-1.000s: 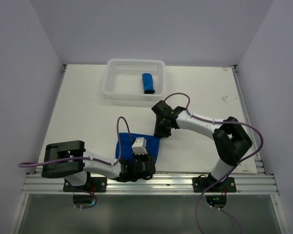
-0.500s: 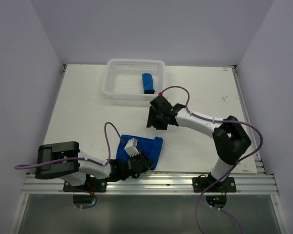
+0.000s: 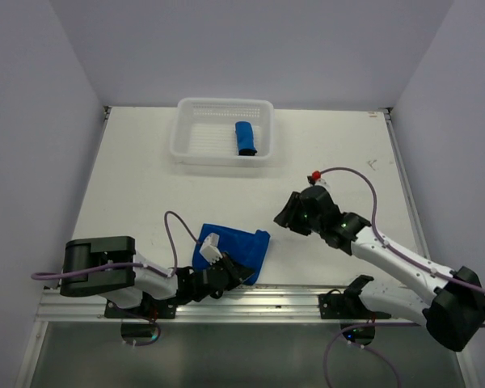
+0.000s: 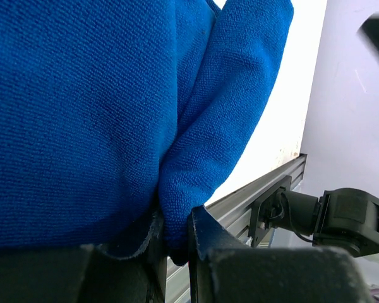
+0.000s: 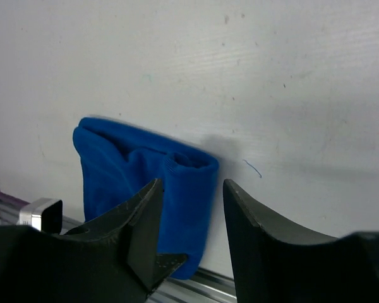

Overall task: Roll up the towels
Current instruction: Roll the towel

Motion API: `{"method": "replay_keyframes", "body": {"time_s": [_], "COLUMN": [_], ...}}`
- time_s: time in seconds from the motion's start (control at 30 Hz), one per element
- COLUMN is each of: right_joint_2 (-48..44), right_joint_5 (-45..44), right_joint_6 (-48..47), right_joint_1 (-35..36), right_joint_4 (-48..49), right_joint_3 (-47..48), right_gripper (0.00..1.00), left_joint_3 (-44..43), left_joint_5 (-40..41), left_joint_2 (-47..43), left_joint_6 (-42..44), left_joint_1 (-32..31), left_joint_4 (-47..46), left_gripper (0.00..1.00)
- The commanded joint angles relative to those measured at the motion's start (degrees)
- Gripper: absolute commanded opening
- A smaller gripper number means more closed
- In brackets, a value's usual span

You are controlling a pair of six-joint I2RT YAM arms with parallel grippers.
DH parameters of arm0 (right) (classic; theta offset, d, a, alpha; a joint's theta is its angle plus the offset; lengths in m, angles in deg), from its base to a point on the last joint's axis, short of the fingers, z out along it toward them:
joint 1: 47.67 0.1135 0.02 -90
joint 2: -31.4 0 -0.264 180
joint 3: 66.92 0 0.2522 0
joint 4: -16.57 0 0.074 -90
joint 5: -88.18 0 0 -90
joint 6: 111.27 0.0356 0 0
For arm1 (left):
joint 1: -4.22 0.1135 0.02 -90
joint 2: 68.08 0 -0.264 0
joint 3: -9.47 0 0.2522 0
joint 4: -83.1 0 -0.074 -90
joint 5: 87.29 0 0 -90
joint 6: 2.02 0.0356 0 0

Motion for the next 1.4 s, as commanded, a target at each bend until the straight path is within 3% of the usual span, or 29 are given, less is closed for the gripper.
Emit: {"method": "replay_keyframes", "body": {"time_s": [0.0, 0.17, 0.37, 0.5, 0.57, 0.67, 0.73, 0.97, 1.37], "right_joint_2": [-7.2, -10.0, -5.8, -3.4, -2.7, -2.5, -2.9, -0.3, 11.9], "right_joint_5": [2.8, 11.0, 15.2, 15.1, 14.7, 14.5, 14.8, 16.3, 15.6], "right_joint_6": [5.8, 9.3, 11.2, 11.0, 11.0, 11.4, 11.7, 11.0, 13.1], "right_joint_1": [0.0, 0.3, 2.4, 4.8, 5.1, 5.2, 5.4, 7.7, 10.1], "right_joint_4": [5.9, 16.1, 25.2, 25.9, 25.1, 25.8, 26.5, 28.8, 41.1], "right_joint_3": [-7.5, -16.2, -20.2, -20.3, -20.4, -21.8, -22.8, -22.8, -24.1], "right_gripper": [0.46, 0.43, 0.36, 0.35, 0.28, 0.26, 0.27, 0.48, 0.5], "left_joint_3": [1.9, 1.3, 1.8, 2.2, 2.3, 2.6, 2.7, 2.8, 2.9], "left_joint_5": [-1.9, -1.1, -0.5, -0.3, -0.2, -0.3, -0.2, -0.2, -0.1], "left_joint_2": [0.9, 0.2, 0.2, -0.1, -0.1, -0.2, -0.1, -0.2, -0.3], "left_joint_6": [-1.0, -1.3, -2.1, -2.4, -2.4, -2.9, -2.9, -2.9, -2.9], "left_joint_1": [-0.7, -1.1, -1.8, -1.8, -1.9, -1.9, -1.9, -1.9, -1.9], "left_joint_4": [4.2, 6.2, 6.3, 6.1, 6.2, 6.4, 6.3, 6.4, 6.1], "left_gripper": [0.0, 0.0, 0.0, 0.0, 0.0, 0.0, 0.0, 0.0, 0.0]}}
